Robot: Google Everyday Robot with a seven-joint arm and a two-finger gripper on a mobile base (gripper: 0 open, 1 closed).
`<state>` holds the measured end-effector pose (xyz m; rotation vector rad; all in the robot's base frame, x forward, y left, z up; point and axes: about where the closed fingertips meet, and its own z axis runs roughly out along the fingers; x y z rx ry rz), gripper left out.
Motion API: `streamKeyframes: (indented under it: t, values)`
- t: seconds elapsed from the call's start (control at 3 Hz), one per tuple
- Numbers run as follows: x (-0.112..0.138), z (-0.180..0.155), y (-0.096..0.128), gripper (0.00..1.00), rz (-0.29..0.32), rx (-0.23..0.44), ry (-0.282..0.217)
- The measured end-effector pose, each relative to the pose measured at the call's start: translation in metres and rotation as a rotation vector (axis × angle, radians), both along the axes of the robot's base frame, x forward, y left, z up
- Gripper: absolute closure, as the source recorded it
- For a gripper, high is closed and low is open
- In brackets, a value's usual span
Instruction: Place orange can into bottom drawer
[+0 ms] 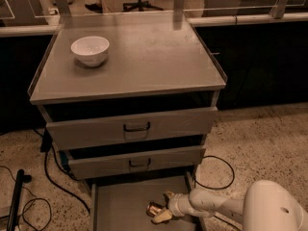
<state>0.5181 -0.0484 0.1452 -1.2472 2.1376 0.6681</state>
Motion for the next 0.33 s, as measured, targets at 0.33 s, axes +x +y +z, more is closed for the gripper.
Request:
streamKeyframes:
  t: [0.33]
  values:
    - [0.0000, 0.0000, 0.0000, 0.00, 0.000, 0.000, 0.000]
